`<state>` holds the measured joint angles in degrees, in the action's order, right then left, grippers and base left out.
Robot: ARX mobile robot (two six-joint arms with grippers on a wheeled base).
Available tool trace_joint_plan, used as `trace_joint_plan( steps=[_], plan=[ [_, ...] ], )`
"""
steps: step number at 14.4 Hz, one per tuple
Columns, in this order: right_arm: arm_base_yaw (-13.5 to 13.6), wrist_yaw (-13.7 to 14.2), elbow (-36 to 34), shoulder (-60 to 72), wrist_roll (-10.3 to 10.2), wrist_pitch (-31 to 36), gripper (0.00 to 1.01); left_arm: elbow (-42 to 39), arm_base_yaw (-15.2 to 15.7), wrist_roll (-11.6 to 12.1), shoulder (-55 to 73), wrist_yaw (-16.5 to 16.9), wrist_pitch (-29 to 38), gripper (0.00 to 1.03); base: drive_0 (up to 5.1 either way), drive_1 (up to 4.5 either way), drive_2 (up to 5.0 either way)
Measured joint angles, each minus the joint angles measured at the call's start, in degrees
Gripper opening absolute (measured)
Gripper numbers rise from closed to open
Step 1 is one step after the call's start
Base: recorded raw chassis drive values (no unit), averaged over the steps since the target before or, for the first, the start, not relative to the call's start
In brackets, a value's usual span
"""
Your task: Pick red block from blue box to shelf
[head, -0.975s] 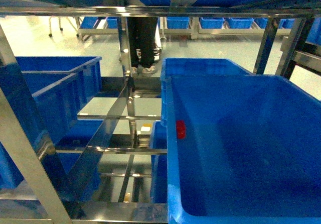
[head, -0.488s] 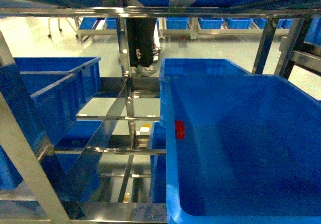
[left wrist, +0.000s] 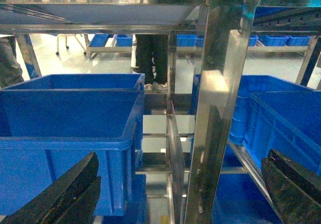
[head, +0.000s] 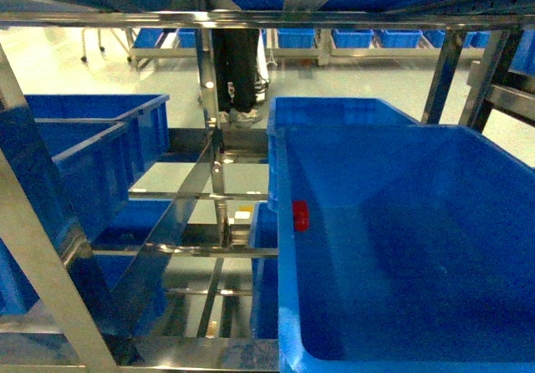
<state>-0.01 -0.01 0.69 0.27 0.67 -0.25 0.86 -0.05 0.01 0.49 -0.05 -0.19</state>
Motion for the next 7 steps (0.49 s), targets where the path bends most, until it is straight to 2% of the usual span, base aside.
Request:
trace_joint_plan(
  steps=[7],
  plan=[
    [0.0, 0.0, 0.0, 0.0, -0.02, 0.02, 0.92, 0.0, 0.0, 0.0, 0.0, 0.0, 0.0, 0.98, 0.0, 0.0, 0.0]
  ],
)
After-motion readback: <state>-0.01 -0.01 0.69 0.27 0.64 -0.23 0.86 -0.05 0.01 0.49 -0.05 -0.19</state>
